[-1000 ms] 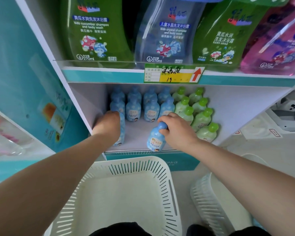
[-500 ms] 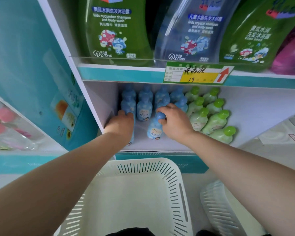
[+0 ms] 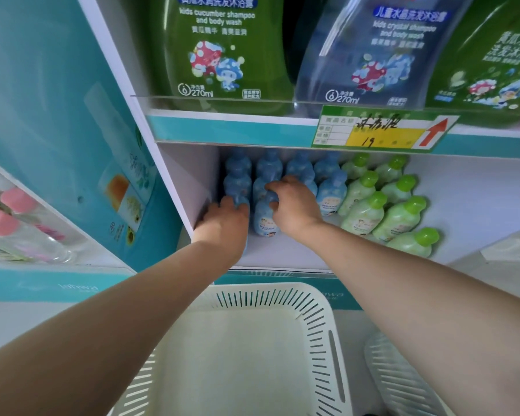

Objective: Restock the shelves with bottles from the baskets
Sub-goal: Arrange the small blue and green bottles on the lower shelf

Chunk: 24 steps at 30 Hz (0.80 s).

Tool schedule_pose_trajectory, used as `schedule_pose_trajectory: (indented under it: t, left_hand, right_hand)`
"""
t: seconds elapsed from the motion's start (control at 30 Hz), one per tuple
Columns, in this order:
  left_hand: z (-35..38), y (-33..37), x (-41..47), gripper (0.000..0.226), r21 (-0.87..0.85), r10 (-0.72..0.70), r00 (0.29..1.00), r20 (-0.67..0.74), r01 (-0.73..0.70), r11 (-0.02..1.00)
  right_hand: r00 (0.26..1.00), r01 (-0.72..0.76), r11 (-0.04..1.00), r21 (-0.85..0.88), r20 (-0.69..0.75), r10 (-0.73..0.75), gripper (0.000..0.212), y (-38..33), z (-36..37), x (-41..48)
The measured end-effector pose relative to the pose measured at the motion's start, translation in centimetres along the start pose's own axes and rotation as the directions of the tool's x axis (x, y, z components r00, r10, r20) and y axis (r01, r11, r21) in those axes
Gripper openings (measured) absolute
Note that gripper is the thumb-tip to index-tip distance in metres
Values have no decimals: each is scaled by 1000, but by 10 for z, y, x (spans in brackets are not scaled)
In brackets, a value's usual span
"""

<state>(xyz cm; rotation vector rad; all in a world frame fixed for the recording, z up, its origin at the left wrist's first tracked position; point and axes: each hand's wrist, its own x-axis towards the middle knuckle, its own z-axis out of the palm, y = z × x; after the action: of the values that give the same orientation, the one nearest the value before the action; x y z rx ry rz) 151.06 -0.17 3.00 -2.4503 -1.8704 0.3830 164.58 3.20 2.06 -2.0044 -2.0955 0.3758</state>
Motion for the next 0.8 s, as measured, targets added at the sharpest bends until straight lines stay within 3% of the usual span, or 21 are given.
schedule_pose_trajectory:
  t: [0.47,0.67,0.8]
  left_hand:
    - [-2,-1,1,46,-26,23,999,25,-22,999]
    - [-13,1,1,38,45,24,1000,3,-24,999]
    - [-22,11,-2,36,-34,7,1000,2,-7,999]
  right_hand:
    - [1000,18,997,74,-11,-17,37,5,3,8]
    - [1000,25,994,107,13,-27,44,6,-7,-3]
    - [998,55,992,117,3,-56,38,21,-20,-25]
